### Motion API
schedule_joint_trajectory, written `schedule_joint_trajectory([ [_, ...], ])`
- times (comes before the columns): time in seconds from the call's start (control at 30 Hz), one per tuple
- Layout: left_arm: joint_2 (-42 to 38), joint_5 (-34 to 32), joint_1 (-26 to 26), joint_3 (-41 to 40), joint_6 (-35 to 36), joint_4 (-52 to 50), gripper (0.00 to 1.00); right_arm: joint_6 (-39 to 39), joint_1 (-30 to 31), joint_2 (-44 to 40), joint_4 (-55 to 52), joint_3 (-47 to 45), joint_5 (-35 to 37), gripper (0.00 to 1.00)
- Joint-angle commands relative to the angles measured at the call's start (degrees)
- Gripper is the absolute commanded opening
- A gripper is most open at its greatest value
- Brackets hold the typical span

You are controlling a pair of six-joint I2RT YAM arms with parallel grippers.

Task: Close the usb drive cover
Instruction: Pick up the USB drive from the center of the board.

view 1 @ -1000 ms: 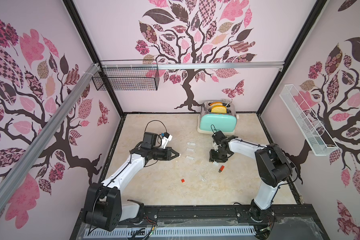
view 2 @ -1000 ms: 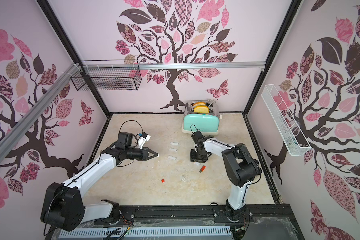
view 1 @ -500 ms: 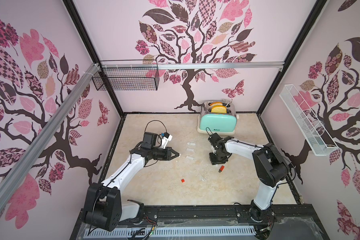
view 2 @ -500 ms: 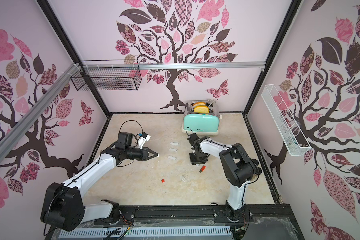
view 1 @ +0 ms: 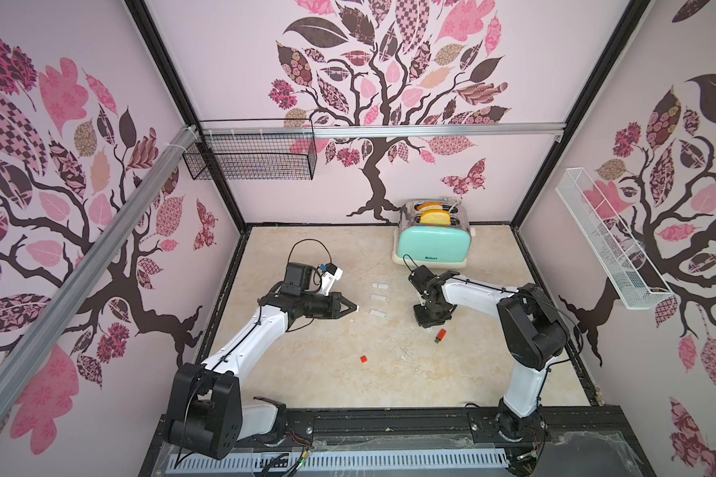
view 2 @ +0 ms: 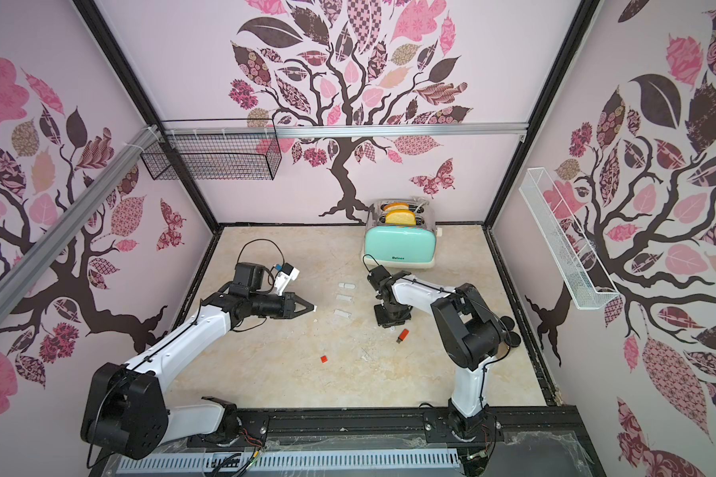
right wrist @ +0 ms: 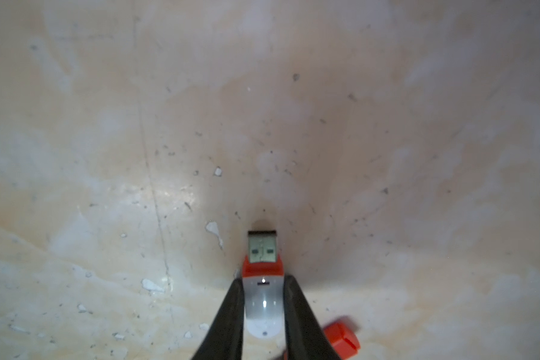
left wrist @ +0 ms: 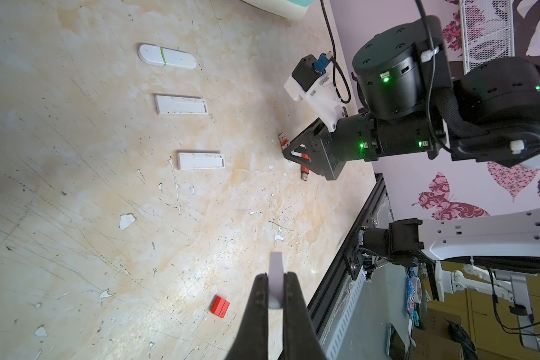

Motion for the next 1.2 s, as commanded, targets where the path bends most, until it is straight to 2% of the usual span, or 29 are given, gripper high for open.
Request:
schedule_joint_trajectory([
  [0.0, -0.19, 0.53, 0.36, -0.18, 0.69, 0.41, 0.0, -0.45, 0.66, 1.24, 0.84, -1.23, 0.27, 0.21],
  [0.2, 0.26, 0.59, 0.33, 0.07, 0.57, 0.31, 0.0, -1.62, 0.97, -1.31, 0.25, -0.37, -0.53, 0.14],
  [0.4, 1.9, 1.14, 0.38, 0.73, 0.13, 0.36, 0.0, -6.08, 2.53, -5.54, 1.07, 0.75, -3.79, 0.11],
  [0.63, 3.95, 2.77, 0.27, 0.84, -1.87, 1.77, 0.0, -10.66, 6.36, -12.36, 9.67, -2.56, -9.99, 0.1],
  [0.93, 4.64, 3.37, -1.1, 1.07, -1.89, 1.39, 0.0, -23.72, 14.83, -20.16, 23.69, -9.95, -8.89, 0.07],
  [1.17, 5.3, 3.68, -2.34, 1.09, -1.33, 0.98, 0.0, -28.45, 18.18, -22.7, 31.59, -12.71, -12.66, 0.07],
])
